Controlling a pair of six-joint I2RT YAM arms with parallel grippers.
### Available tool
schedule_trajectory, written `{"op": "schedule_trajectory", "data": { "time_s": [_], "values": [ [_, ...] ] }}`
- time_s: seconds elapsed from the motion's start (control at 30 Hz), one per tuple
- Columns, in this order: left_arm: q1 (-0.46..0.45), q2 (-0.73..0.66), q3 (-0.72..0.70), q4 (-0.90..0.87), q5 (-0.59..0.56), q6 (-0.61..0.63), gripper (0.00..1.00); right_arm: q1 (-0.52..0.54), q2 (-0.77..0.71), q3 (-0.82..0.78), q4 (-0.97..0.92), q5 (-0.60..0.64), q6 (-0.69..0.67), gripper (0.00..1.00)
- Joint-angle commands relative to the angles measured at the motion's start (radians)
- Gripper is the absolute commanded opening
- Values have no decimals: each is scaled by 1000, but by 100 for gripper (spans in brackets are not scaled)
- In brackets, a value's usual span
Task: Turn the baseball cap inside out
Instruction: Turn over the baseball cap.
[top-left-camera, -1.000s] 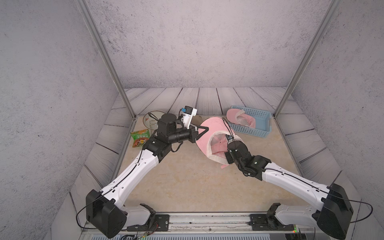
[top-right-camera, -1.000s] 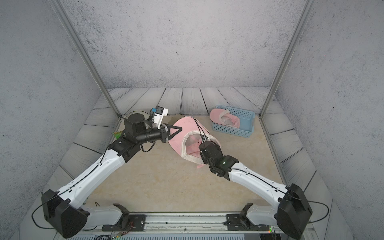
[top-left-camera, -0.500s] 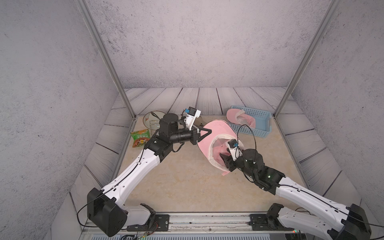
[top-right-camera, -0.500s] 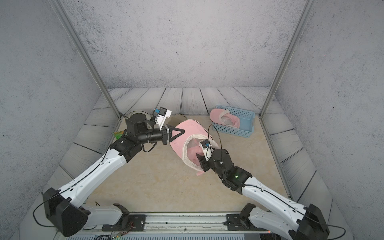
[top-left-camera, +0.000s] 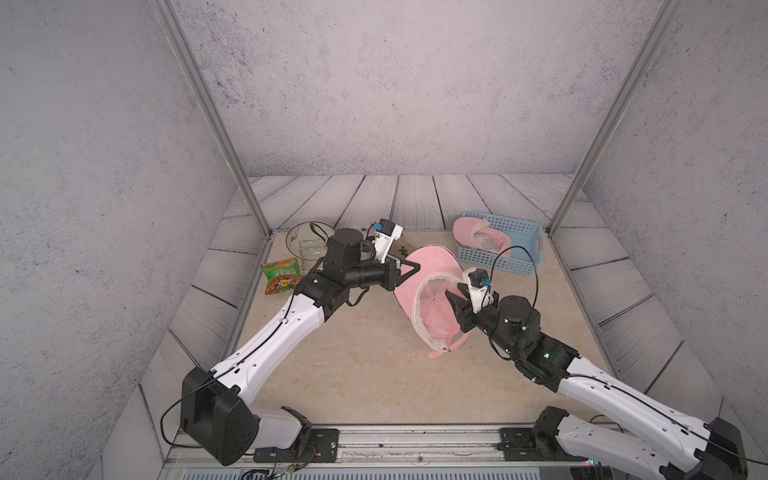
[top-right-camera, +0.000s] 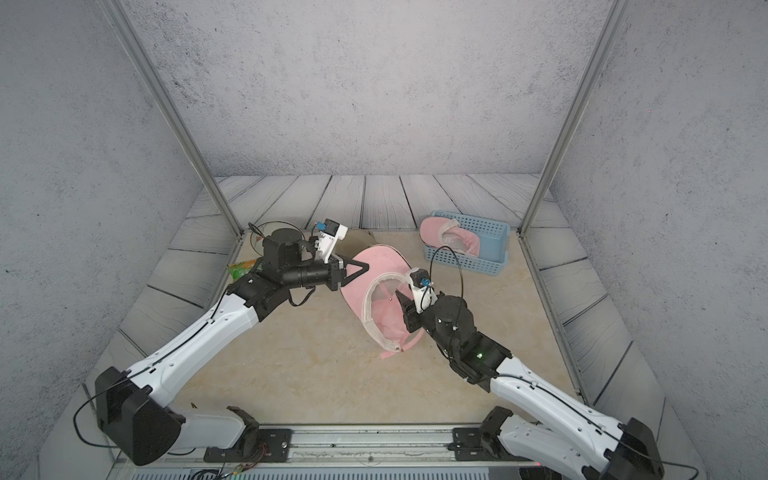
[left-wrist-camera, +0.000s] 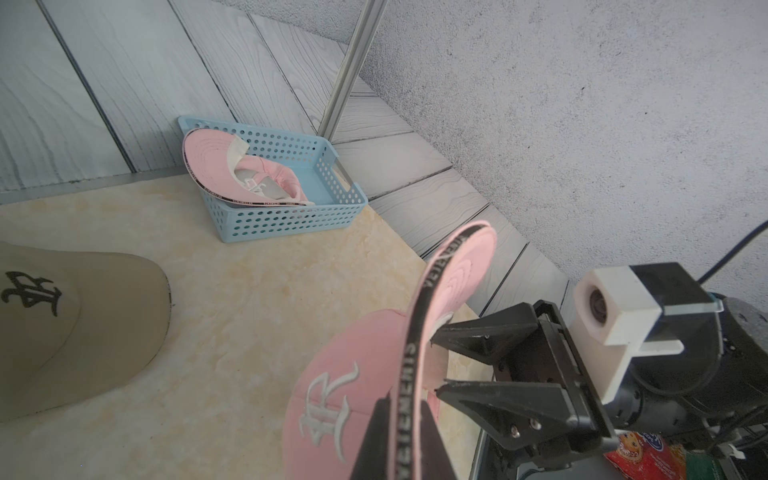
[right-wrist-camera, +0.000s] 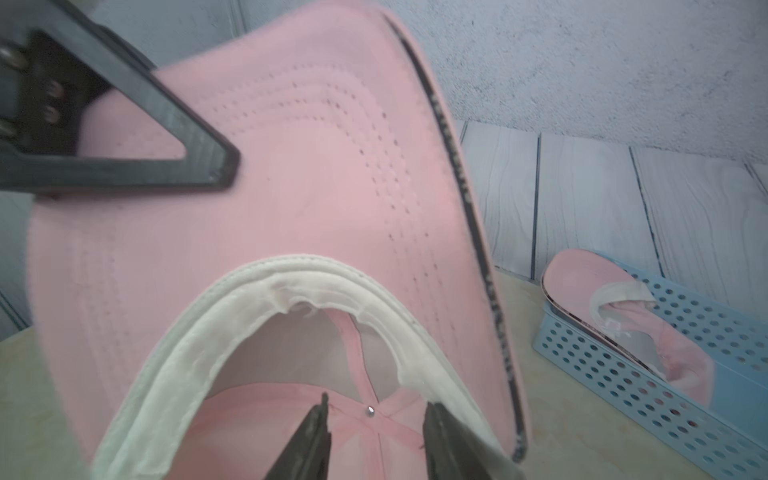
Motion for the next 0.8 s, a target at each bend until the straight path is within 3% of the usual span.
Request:
{"op": "schedule_trajectory", "data": {
  "time_s": [0.0, 0.17, 0.33, 0.6, 0.77],
  "values": [
    [1, -29, -3, 30, -51, -7, 0, -3, 40, 39, -130, 141, -3, 41],
    [1, -44, -15, 44, -141, -61, 0, -3, 107, 46, -189, 265, 4, 41],
    [1, -39, -17, 63, -131, -98, 0, -3, 168, 89, -264, 331, 35, 41],
    [1, -30, -14, 32, -198, 10, 0, -5, 48, 51, -119, 55, 14, 54],
    [-3, -35, 2, 30, -319, 182, 0, -7, 35, 173, -214, -134, 88, 68]
  ]
}}
